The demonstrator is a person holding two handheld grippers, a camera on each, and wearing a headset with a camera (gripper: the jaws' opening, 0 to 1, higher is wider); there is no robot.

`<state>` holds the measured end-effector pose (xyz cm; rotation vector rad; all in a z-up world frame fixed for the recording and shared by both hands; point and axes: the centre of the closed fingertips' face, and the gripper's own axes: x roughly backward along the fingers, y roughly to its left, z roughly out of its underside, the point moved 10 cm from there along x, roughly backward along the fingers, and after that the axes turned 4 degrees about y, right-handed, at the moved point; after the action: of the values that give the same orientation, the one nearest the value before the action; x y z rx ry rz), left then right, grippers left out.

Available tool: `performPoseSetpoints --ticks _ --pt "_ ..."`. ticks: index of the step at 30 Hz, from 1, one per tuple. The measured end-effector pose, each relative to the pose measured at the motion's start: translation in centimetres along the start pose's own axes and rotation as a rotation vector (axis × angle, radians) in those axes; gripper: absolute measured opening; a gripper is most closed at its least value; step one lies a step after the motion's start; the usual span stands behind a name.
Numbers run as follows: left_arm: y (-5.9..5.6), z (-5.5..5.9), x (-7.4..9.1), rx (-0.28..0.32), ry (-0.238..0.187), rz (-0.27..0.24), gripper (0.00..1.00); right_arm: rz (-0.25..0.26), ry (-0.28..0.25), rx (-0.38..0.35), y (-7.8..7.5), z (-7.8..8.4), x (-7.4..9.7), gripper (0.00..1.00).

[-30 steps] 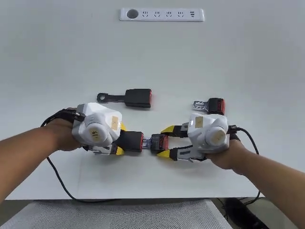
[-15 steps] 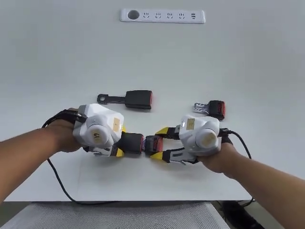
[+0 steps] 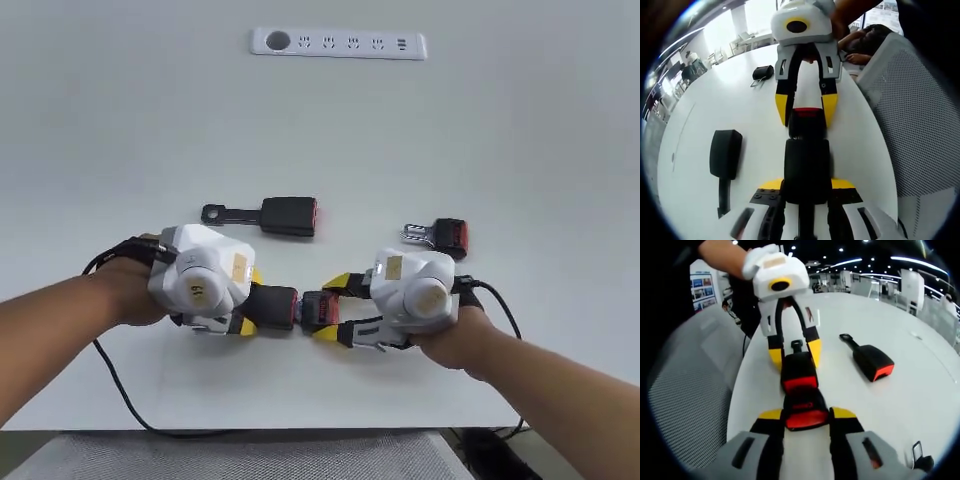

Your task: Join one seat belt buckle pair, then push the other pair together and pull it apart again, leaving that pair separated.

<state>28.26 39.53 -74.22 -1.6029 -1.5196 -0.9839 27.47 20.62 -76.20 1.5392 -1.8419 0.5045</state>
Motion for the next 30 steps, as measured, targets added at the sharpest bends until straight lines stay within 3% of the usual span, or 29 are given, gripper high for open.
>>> performPoseSetpoints --ticks 14,20,30 --pt "0.1 1.1 0.1 0.005 -0.115 0.016 0.33 -0.001 -0.053 0.029 0.0 0.6 0.2 0.34" --pt "0.0 1.1 0.2 -0.005 -0.154 0.024 0.33 0.010 -0.064 0.064 0.1 0.7 0.3 0.34" --pt "0.1 1.5 0.2 0.005 -0.199 0.023 0.32 0.026 -0.079 0.053 0.5 0.8 0.3 0.33"
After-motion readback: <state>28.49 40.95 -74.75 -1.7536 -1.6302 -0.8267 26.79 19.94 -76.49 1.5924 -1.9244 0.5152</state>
